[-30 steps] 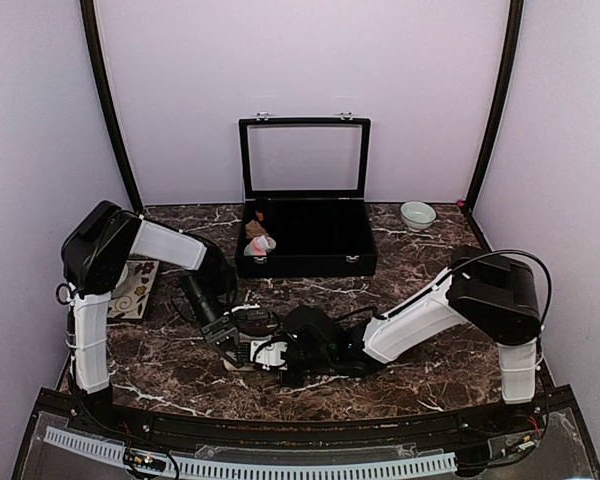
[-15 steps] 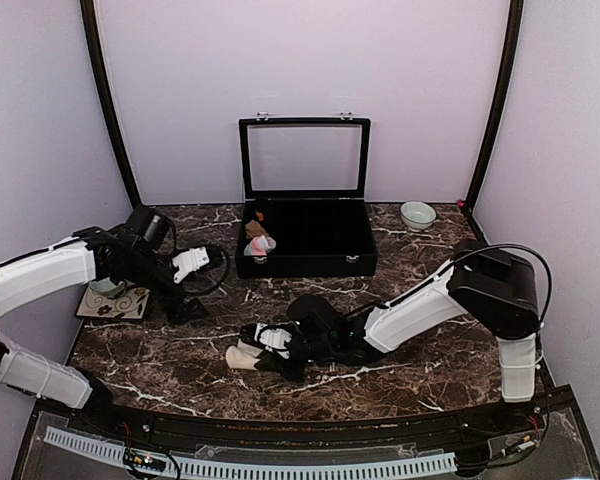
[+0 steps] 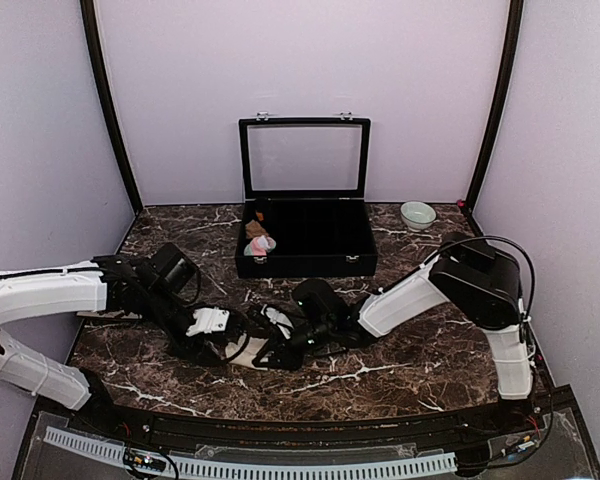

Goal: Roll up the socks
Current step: Roll the sock at the center of the board.

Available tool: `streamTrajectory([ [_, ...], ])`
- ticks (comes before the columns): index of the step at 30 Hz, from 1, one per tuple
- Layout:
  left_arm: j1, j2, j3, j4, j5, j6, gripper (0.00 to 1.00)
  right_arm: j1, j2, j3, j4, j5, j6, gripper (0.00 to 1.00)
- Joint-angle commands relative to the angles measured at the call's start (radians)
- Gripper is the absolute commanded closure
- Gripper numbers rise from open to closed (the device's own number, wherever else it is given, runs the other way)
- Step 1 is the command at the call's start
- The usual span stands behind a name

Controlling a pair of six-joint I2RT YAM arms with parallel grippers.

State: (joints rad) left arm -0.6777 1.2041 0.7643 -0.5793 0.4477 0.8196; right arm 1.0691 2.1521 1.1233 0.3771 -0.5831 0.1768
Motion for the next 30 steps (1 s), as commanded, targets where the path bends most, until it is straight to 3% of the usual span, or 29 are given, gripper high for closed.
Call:
streamTrajectory([
  [1, -0.097, 0.091, 0.025, 0.008, 0.045, 0.073, 0.61, -0.010, 0.134, -0.056, -0.315, 0.049, 0.087, 1.00],
  [12, -0.182, 0.210, -0.002, 0.221, -0.133, 0.123, 0.54, -0.039, 0.165, -0.088, -0.237, -0.074, 0.226, 1.00],
  [22, -0.215, 0.290, -0.042, 0.318, -0.269, 0.187, 0.54, -0.056, 0.180, -0.103, -0.225, -0.131, 0.266, 1.00],
  [25, -0.215, 0.300, -0.057, 0.355, -0.289, 0.178, 0.60, -0.057, 0.174, -0.104, -0.235, -0.134, 0.264, 1.00],
  [30, -0.215, 0.312, -0.117, 0.413, -0.336, 0.198, 0.87, -0.058, 0.164, -0.107, -0.231, -0.138, 0.280, 1.00],
])
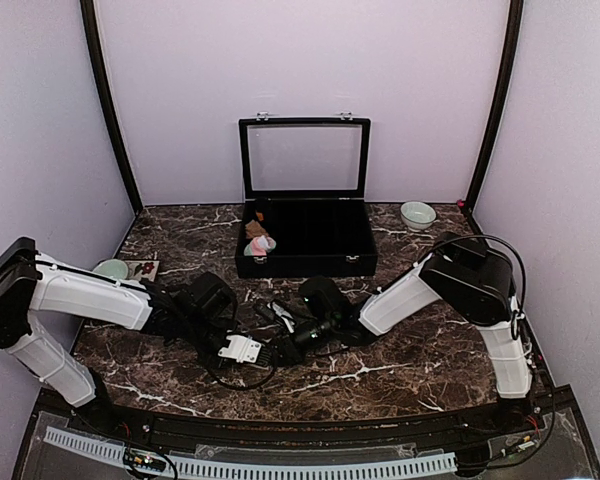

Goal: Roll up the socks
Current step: Roll the sock at the center of the board.

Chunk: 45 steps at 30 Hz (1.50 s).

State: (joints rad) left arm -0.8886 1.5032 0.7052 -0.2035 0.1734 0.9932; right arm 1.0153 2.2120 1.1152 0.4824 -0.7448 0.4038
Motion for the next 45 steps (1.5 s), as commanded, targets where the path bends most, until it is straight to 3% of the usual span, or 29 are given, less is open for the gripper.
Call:
streamTrajectory([
  [1, -0.004, 0.018, -0.064, 0.042, -0.073, 0.024, 0.93, -0.004, 0.099, -0.101, -0.329, 0.021, 0.055, 1.00],
  [3, -0.004, 0.027, -0.065, 0.034, -0.075, 0.013, 1.00, -0.004, 0.087, -0.106, -0.311, 0.019, 0.057, 0.95],
  [7, -0.002, 0.033, -0.029, -0.042, -0.011, -0.035, 1.00, -0.004, 0.043, -0.116, -0.285, 0.039, 0.038, 0.88],
  [8, 0.003, 0.034, -0.013, -0.070, 0.015, -0.048, 1.00, -0.005, 0.027, -0.117, -0.291, 0.059, 0.021, 0.86],
  [11, 0.034, 0.024, 0.036, -0.133, 0.117, -0.100, 1.00, -0.007, -0.042, -0.146, -0.277, 0.138, -0.010, 0.70],
  [17, 0.142, 0.003, 0.129, -0.235, 0.341, -0.198, 1.00, -0.027, -0.217, -0.244, -0.177, 0.277, -0.036, 0.59],
  [18, 0.156, 0.000, 0.147, -0.253, 0.372, -0.210, 1.00, -0.027, -0.246, -0.253, -0.167, 0.309, -0.047, 0.17],
  [19, 0.166, -0.003, 0.169, -0.278, 0.403, -0.217, 1.00, -0.027, -0.281, -0.265, -0.157, 0.343, -0.059, 0.03],
  [24, 0.196, -0.016, 0.297, -0.394, 0.536, -0.261, 1.00, -0.027, -0.482, -0.316, -0.081, 0.545, -0.085, 0.01],
  [29, 0.216, -0.045, 0.384, -0.419, 0.560, -0.324, 1.00, -0.005, -0.601, -0.157, -0.377, 0.898, -0.208, 0.01],
  [31, 0.222, -0.049, 0.423, -0.447, 0.594, -0.327, 1.00, -0.008, -0.690, -0.180, -0.317, 0.984, -0.210, 0.01],
  [33, 0.226, -0.052, 0.454, -0.469, 0.603, -0.330, 1.00, -0.009, -0.783, -0.264, -0.161, 1.082, -0.113, 0.00],
  [37, 0.232, -0.046, 0.491, -0.490, 0.594, -0.341, 1.00, -0.027, -0.887, -0.402, 0.071, 0.863, -0.096, 0.00],
  [41, 0.233, -0.048, 0.503, -0.504, 0.600, -0.351, 1.00, -0.007, -0.879, -0.328, 0.009, 0.667, -0.164, 0.04],
  [45, 0.237, -0.056, 0.518, -0.550, 0.665, -0.365, 1.00, 0.011, -0.817, -0.267, -0.004, 0.357, -0.156, 0.13],
])
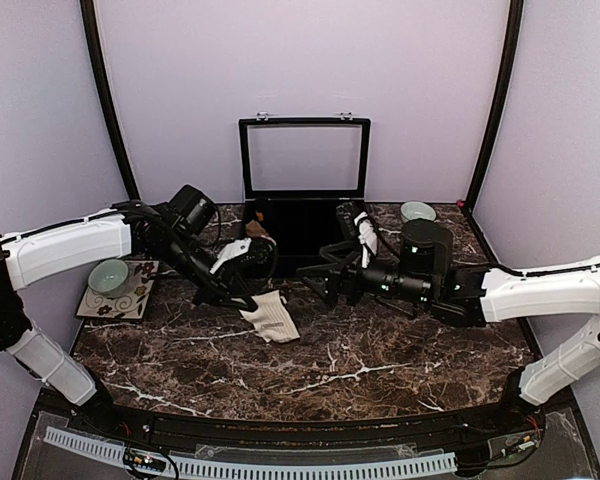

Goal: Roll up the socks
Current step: Roll the sock at the center of the board.

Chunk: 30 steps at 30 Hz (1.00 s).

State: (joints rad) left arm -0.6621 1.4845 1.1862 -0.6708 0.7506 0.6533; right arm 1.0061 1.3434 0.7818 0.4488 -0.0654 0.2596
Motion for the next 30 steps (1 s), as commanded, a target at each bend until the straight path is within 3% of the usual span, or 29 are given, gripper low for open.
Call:
streamTrajectory([
  [1, 0.013, -0.047, 0.032, -0.096, 0.120, -0.028, 1.00, 0.023, 0.075, 0.082, 0.030, -0.385, 0.001, 0.15],
  [6, 0.022, -0.109, -0.025, -0.112, 0.233, -0.041, 1.00, 0.050, 0.183, 0.163, 0.059, -0.577, 0.036, 0.28],
  [12, 0.024, -0.110, -0.022, -0.171, 0.330, 0.011, 1.00, 0.075, 0.279, 0.273, -0.073, -0.605, -0.017, 0.41],
  [18, 0.025, -0.115, -0.020, -0.239, 0.405, 0.072, 1.00, 0.078, 0.295, 0.305, -0.121, -0.607, -0.030, 0.78],
  [23, 0.027, -0.126, -0.025, -0.224, 0.406, 0.062, 1.00, 0.084, 0.301, 0.305, -0.132, -0.624, -0.012, 1.00],
  [25, 0.031, -0.134, -0.036, -0.163, 0.342, 0.005, 0.89, 0.086, 0.300, 0.306, -0.137, -0.600, 0.002, 1.00],
  [27, 0.034, -0.144, -0.043, -0.127, 0.271, -0.018, 0.84, 0.088, 0.299, 0.318, -0.165, -0.551, 0.001, 1.00],
  [30, 0.035, -0.162, -0.052, -0.072, 0.156, -0.060, 0.63, 0.092, 0.299, 0.334, -0.199, -0.443, 0.003, 1.00],
])
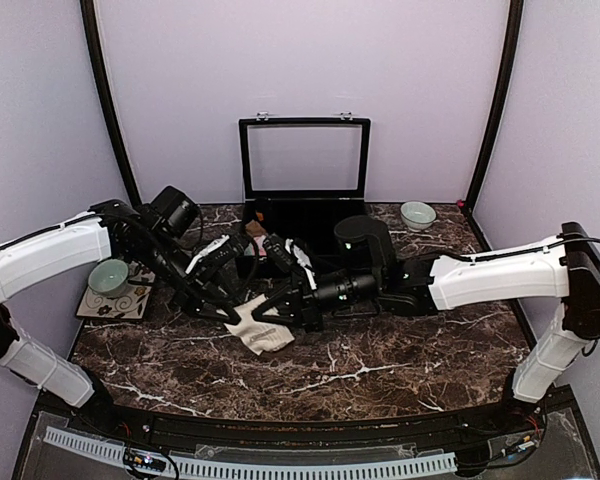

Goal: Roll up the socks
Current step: Roll the sock at the center of the board.

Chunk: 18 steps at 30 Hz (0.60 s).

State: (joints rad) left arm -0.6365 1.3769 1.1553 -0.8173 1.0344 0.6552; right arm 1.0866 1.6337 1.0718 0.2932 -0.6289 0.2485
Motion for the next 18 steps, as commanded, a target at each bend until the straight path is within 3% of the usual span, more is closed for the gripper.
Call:
streamTrajectory([
  [1, 0.009, -0.059, -0.021, 0.086, -0.169, -0.067, 0.61, 0.015, 0.010, 0.051, -0.055, 0.161, 0.013, 1.00],
  [4, 0.009, -0.083, -0.015, 0.119, -0.263, -0.073, 0.53, 0.027, 0.024, 0.073, -0.106, 0.294, 0.013, 1.00],
  [10, 0.009, -0.106, -0.019, 0.166, -0.410, -0.056, 0.51, 0.055, 0.107, 0.201, -0.203, 0.514, 0.037, 1.00],
  [18, 0.003, -0.131, -0.092, 0.240, -0.592, 0.019, 0.54, 0.057, 0.206, 0.286, -0.155, 0.506, 0.168, 1.00],
])
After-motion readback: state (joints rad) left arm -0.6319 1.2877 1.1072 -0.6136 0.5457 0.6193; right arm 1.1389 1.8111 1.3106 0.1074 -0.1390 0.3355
